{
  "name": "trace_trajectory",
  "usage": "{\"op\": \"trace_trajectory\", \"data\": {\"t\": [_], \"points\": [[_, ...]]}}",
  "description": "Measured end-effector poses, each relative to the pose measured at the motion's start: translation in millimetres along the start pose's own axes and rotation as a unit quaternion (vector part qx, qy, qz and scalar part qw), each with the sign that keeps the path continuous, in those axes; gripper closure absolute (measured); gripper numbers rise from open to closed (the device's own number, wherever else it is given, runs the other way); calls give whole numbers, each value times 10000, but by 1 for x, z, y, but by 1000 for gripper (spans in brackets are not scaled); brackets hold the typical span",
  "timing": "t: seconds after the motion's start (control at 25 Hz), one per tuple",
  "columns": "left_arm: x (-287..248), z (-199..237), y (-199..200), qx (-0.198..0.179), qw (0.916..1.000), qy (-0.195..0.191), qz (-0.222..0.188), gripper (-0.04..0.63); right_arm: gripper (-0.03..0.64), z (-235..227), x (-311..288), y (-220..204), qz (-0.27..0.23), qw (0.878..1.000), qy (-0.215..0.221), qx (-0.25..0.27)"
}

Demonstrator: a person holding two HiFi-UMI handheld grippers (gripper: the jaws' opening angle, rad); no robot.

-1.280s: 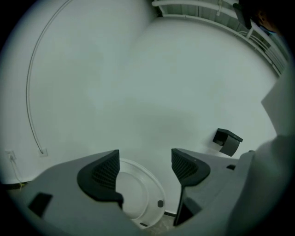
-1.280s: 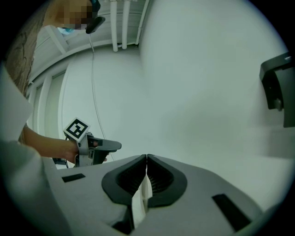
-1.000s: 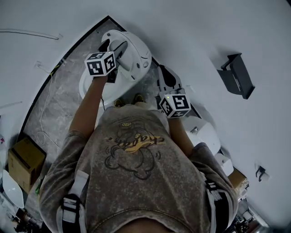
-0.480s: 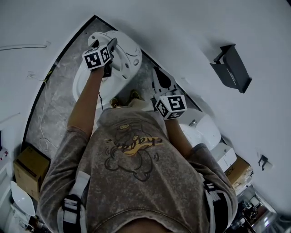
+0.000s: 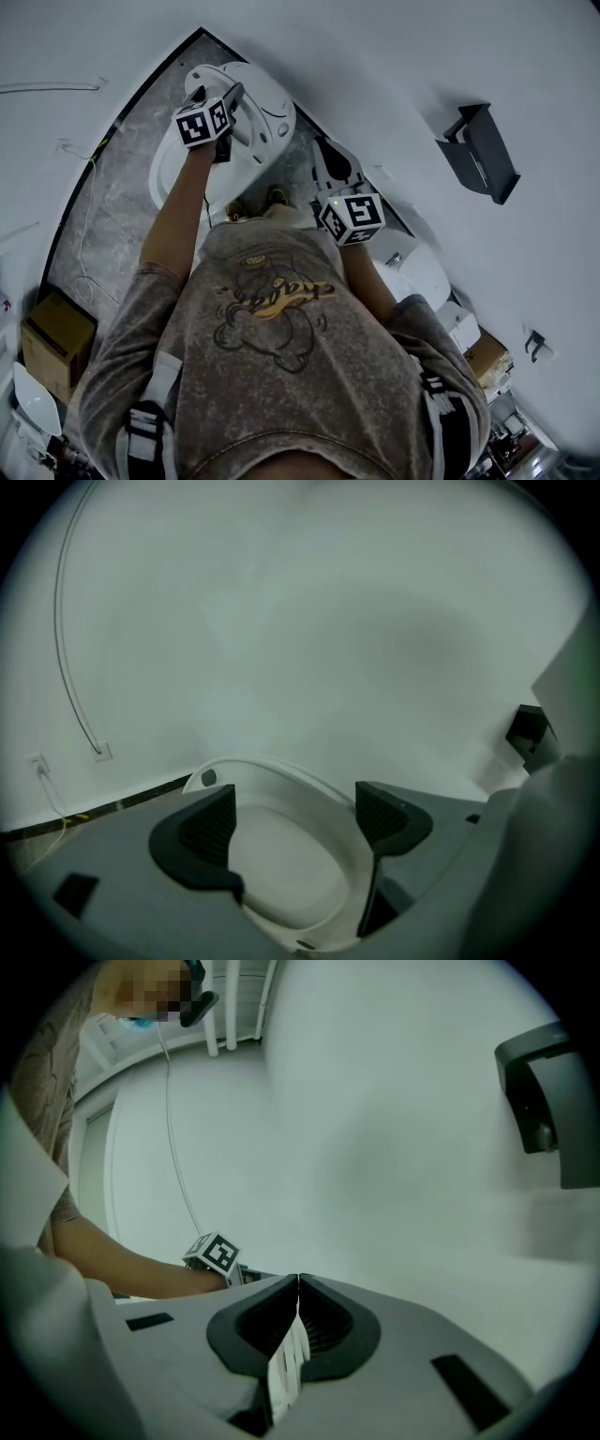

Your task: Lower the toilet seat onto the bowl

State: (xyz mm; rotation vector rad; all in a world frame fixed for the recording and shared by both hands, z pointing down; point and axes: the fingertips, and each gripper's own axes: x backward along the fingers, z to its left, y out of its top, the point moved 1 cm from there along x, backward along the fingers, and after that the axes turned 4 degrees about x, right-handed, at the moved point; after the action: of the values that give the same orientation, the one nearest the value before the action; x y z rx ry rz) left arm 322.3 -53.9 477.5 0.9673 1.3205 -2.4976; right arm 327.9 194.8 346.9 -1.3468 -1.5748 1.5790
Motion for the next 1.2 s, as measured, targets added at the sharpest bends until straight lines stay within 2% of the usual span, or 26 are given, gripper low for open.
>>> {"op": "trace_trajectory", "data": {"t": [0.24, 0.56, 0.72, 1.0, 1.08, 1.2], "points": [[18, 10, -1, -77, 10000, 24, -29, 199, 589, 13, -11, 2, 20, 9996, 253, 74], [62, 37, -14, 117, 9998, 89, -142, 196, 589, 38, -26, -1, 91, 9973, 710, 161], [92, 57, -25, 183, 9993, 255, -198, 198, 589, 59, -36, -4, 148, 9945, 1017, 215], [146, 103, -57, 774, 9945, 665, -222, 204, 589, 106, -57, -8, 280, 9829, 1775, 409], [160, 117, -69, 1011, 9918, 759, -195, 225, 589, 121, -62, -9, 328, 9789, 1963, 466], [178, 138, -87, 1200, 9871, 1041, -176, 353, 589, 141, -69, -11, 390, 9732, 2203, 538]]}}
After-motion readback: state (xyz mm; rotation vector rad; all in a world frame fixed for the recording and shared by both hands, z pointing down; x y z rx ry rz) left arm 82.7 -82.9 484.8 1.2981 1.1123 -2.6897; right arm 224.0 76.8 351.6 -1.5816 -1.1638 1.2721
